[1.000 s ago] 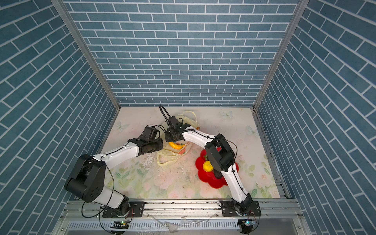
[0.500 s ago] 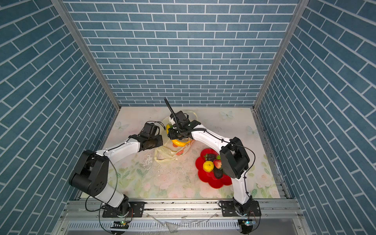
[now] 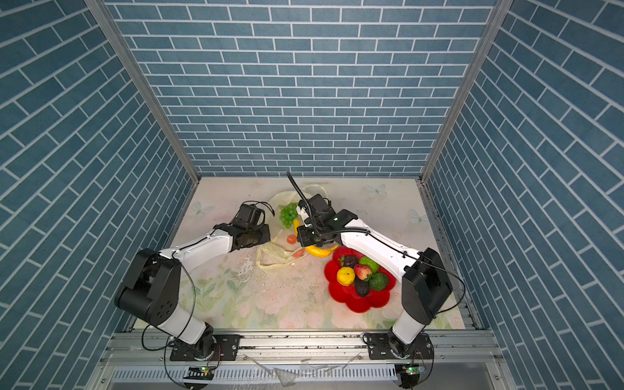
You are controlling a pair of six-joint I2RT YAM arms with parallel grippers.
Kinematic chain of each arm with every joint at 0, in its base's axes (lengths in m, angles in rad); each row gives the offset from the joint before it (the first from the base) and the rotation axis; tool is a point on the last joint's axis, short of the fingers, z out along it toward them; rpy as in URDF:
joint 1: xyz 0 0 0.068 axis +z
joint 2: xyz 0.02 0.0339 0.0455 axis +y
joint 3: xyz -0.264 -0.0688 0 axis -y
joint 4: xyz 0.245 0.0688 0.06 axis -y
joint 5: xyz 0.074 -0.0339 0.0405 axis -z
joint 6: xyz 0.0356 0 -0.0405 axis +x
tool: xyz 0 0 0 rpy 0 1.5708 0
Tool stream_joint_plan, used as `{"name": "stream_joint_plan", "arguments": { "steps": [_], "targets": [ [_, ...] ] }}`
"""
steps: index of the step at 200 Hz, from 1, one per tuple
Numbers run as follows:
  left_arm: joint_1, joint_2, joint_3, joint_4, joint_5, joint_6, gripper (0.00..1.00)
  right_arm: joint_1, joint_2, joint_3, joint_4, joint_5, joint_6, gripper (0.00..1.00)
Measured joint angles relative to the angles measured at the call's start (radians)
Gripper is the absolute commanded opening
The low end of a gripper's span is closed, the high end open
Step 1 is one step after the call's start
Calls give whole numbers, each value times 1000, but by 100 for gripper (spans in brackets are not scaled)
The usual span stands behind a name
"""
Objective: Take fruits out of the plastic bag
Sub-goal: Pick up the fruit from the plastic bag, then place the fruit on the plate.
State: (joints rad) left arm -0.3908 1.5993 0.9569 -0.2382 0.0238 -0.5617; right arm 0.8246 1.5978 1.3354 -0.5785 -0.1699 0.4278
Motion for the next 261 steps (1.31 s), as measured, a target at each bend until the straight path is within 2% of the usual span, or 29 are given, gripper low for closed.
{"name": "stream_joint_plan", "arguments": {
  "steps": [66,150,201,261],
  "targets": [
    [0,0,-11,27,23,-3,6,18,-203,-252,48,113,245,19],
    [1,0,-54,82,62,-3,6,23,-241,-474,164,264,565,18],
    [2,0,-59,101,76,-3,7,26,-289,-541,201,317,668,18],
    [3,0,-66,102,79,-3,7,26,-292,-565,224,347,718,20]
  ]
}}
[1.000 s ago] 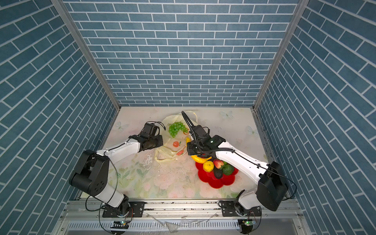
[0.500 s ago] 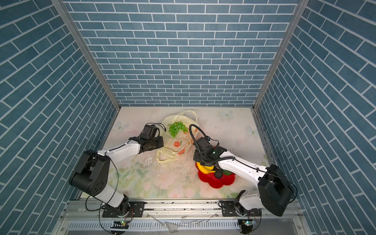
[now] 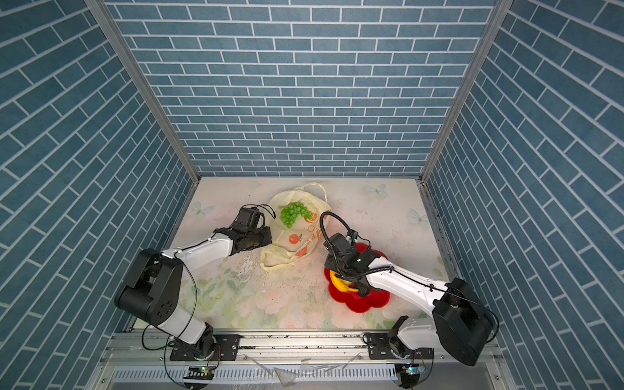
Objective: Take fruits out of the plastic bag
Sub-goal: Place the fruit on the plate.
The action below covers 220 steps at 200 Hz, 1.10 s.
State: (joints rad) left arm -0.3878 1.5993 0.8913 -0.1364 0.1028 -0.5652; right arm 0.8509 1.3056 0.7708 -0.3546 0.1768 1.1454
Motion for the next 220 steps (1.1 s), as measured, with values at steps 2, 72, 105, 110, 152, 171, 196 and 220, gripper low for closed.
{"name": "stream_joint_plan", "arguments": {
  "steps": [2,72,105,110,152,171,196,220],
  "targets": [
    [0,0,0,0,0,0,7,0,0,0,0,1,2,20],
    [2,0,0,0,0,0,7,0,10,-9,11,4,29,24],
    [2,0,0,0,0,0,7,0,21,-11,11,3,38,29],
    [2,0,0,0,0,0,7,-1,22,-11,11,3,41,30],
    [2,0,0,0,0,0,7,-5,27,-11,11,3,55,37],
    [2,-1,0,0,0,0,7,-5,27,-11,11,3,55,39],
    [2,-2,0,0,0,-1,7,-5,25,-11,7,10,55,40],
    [2,-3,0,0,4,-2,7,-5,18,-11,-10,25,55,40]
  ]
}}
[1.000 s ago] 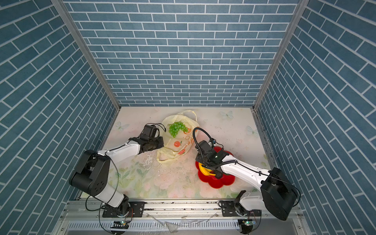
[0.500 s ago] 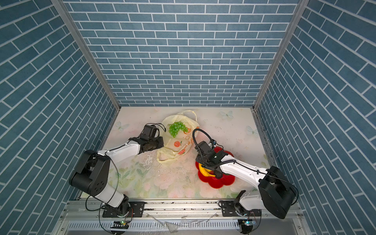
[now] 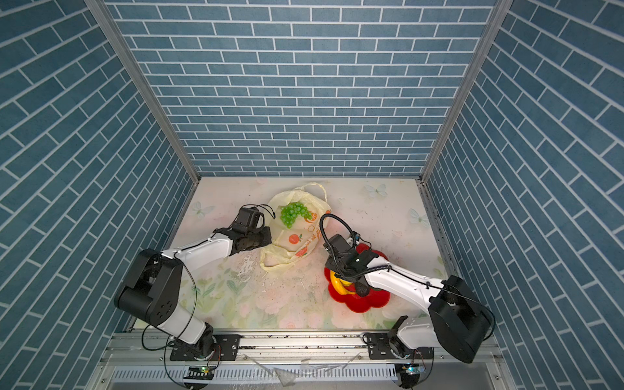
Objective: Take fruits out of the plastic bag
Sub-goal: Place the fruit on the plate.
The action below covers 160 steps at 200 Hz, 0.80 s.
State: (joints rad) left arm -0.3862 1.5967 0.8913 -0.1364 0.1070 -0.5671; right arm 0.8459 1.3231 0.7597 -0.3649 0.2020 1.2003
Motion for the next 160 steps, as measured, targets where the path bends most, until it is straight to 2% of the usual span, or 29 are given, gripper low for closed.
{"name": "stream_joint_plan", "arguments": {
  "steps": [45,81,132,160],
  "targets": [
    [0,-2,0,0,8,-1,7,0,-14,22,-47,32,-52,40],
    [0,-11,0,0,10,-1,7,0,-11,140,-85,50,-173,41],
    [-5,-16,-3,0,22,-16,7,-3,113,349,-26,32,-331,50],
    [-9,-36,-15,1,26,-24,7,-10,257,441,29,-23,-365,64]
  ]
}}
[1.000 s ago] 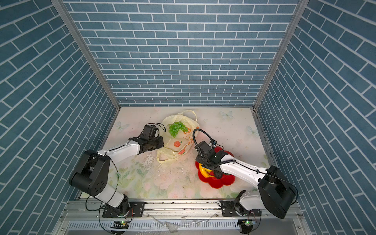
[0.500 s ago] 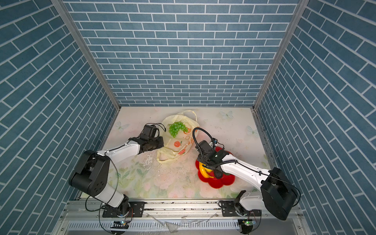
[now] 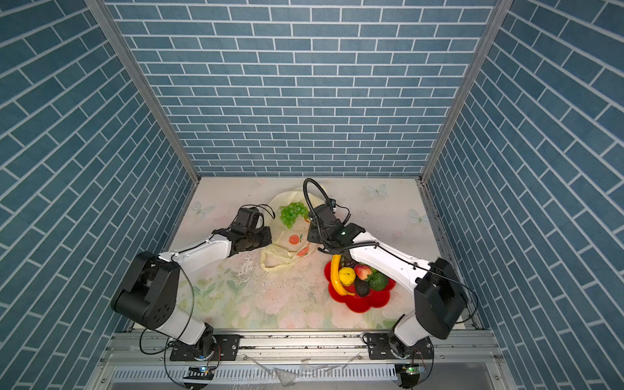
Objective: Take fruits out of the plastic bag
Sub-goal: Place the fruit on the plate, then pick up the fruit from the plastic bag.
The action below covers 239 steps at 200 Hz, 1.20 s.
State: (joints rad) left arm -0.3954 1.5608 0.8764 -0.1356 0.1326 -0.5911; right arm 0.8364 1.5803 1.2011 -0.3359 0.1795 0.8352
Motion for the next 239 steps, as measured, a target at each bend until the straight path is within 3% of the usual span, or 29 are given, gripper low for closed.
{"name": "stream_joint_plan", "arguments": {
  "steps": [33,84,126,239],
  "targets": [
    [-4,-14,-7,1,1,-4,7,-2,173,106,51,-60,-6,73],
    [-16,-14,-29,21,4,-19,7,-13,401,275,92,-99,-6,79],
    [-22,-24,-52,38,11,-32,7,-27,546,404,101,-93,-38,97],
    [-51,-29,-58,60,22,-56,7,-40,817,721,47,-37,-119,96]
  ]
}}
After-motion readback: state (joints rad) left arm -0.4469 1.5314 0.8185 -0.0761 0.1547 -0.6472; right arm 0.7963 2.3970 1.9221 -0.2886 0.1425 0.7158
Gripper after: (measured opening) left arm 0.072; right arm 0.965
